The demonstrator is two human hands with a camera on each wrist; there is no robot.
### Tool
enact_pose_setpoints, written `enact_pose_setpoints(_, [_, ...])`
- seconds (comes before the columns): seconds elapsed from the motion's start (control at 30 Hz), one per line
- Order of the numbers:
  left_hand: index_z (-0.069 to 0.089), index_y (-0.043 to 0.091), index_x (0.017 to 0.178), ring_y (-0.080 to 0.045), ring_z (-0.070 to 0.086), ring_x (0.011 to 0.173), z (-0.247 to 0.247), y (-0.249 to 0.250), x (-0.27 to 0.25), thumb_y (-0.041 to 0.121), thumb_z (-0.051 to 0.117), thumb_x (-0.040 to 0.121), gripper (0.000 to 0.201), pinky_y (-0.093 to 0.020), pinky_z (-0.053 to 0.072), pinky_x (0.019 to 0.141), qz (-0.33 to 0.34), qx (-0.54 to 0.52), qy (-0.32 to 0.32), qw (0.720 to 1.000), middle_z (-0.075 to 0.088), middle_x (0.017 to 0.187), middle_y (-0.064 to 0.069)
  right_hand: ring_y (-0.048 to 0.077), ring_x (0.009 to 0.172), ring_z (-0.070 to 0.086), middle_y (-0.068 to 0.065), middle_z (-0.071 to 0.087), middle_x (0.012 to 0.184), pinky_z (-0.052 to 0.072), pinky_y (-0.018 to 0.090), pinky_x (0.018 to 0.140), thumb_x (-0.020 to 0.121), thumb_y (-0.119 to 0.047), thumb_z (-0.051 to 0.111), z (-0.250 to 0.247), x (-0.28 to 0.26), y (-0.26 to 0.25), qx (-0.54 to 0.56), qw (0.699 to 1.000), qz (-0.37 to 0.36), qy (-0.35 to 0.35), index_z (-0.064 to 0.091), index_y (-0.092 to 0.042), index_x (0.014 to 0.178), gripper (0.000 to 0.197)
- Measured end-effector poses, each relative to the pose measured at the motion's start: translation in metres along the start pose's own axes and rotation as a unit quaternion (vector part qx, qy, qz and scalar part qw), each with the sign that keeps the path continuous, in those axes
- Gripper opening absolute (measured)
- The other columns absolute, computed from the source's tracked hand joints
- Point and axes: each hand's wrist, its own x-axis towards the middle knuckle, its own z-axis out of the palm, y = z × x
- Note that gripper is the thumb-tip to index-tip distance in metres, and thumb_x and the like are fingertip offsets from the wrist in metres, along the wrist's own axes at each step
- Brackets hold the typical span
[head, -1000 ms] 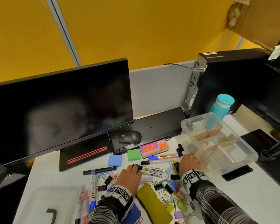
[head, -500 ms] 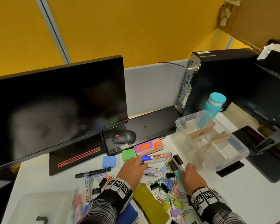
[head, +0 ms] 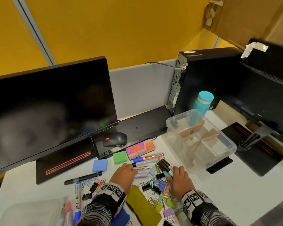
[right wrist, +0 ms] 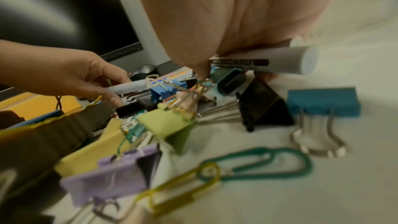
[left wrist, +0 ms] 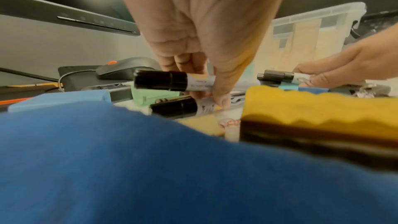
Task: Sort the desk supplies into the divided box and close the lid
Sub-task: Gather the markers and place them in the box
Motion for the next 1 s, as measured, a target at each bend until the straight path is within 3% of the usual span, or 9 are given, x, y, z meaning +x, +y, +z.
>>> enact_pose_setpoints(0.17, [0.047, 0.025, 0.132, -0.019, 0.042, 0.117, -0.006, -0.002, -0.011, 0.017, 0.044, 0.096, 0.037, -0.030, 0.038, 0.100, -0.053, -0.086, 0.061, 0.993, 0.046, 0.128, 0.000, 0.022, 0.112, 0.046, 0.005, 0.041, 0.127, 0.042, 0.033, 0.085, 0.096, -0.035, 0.035, -0.007, 0.007, -0.006, -0.006, 0.999, -0.006, -0.050, 0.033, -0.012, 0.126, 0.038])
enact_pose_setpoints(0.37, [0.044, 0.032, 0.131, -0.017, 0.057, 0.096, -0.018, 0.007, -0.023, 0.030, 0.039, 0.099, 0.032, -0.029, 0.048, 0.086, -0.114, -0.146, 0.101, 0.978, 0.044, 0.127, 0.006, 0.023, 0.104, 0.055, 0.005, 0.050, 0.119, 0.040, 0.033, 0.075, 0.096, -0.030, 0.037, -0.031, 0.007, -0.008, -0.007, 0.996, -0.018, -0.085, 0.033, -0.012, 0.119, 0.029])
enact_pose_setpoints(0.53, [0.043, 0.030, 0.132, -0.017, 0.059, 0.085, -0.025, 0.016, -0.022, 0.033, 0.037, 0.100, 0.033, -0.025, 0.044, 0.072, -0.149, -0.169, 0.117, 0.967, 0.044, 0.122, 0.005, 0.019, 0.080, 0.050, 0.003, 0.052, 0.096, 0.038, 0.028, 0.063, 0.095, -0.024, 0.038, -0.092, -0.009, 0.003, 0.050, 0.985, -0.132, -0.099, 0.032, -0.016, 0.107, 0.016])
enact_pose_setpoints(0.67, [0.044, 0.029, 0.132, -0.018, 0.060, 0.088, -0.028, 0.025, -0.019, 0.035, 0.037, 0.099, 0.034, -0.030, 0.049, 0.077, -0.161, -0.176, 0.121, 0.964, 0.048, 0.120, 0.005, 0.012, 0.069, 0.047, -0.002, 0.047, 0.089, 0.032, 0.020, 0.054, 0.097, -0.027, 0.039, -0.178, -0.005, 0.015, 0.057, 0.973, -0.225, -0.019, 0.036, -0.021, 0.108, 0.013])
enact_pose_setpoints(0.8, [0.050, 0.028, 0.127, -0.019, 0.062, 0.086, -0.024, 0.036, -0.017, 0.035, 0.040, 0.099, 0.031, -0.028, 0.045, 0.070, -0.164, -0.197, 0.135, 0.957, 0.055, 0.114, 0.002, 0.014, 0.076, 0.046, 0.000, 0.048, 0.094, 0.037, 0.024, 0.065, 0.097, -0.030, 0.040, -0.238, 0.030, 0.027, -0.002, 0.975, -0.217, 0.040, 0.038, -0.025, 0.105, 0.010])
enact_pose_setpoints(0.9, [0.049, 0.033, 0.128, -0.014, 0.061, 0.090, -0.022, 0.047, -0.018, 0.036, 0.038, 0.099, 0.031, -0.026, 0.047, 0.074, -0.166, -0.200, 0.137, 0.956, 0.055, 0.115, 0.006, 0.024, 0.098, 0.047, 0.007, 0.055, 0.115, 0.042, 0.036, 0.082, 0.092, -0.023, 0.049, -0.249, 0.074, 0.033, -0.149, 0.969, -0.184, 0.072, 0.041, -0.020, 0.119, 0.028])
enact_pose_setpoints(1.0, [0.046, 0.038, 0.131, -0.012, 0.060, 0.093, -0.025, 0.055, -0.021, 0.036, 0.038, 0.099, 0.033, -0.023, 0.046, 0.076, -0.163, -0.213, 0.139, 0.953, 0.055, 0.115, 0.008, 0.027, 0.119, 0.042, 0.003, 0.054, 0.127, 0.038, 0.042, 0.097, 0.087, -0.022, 0.056, -0.238, 0.117, 0.035, -0.244, 0.957, -0.153, 0.044, 0.039, -0.023, 0.130, 0.046])
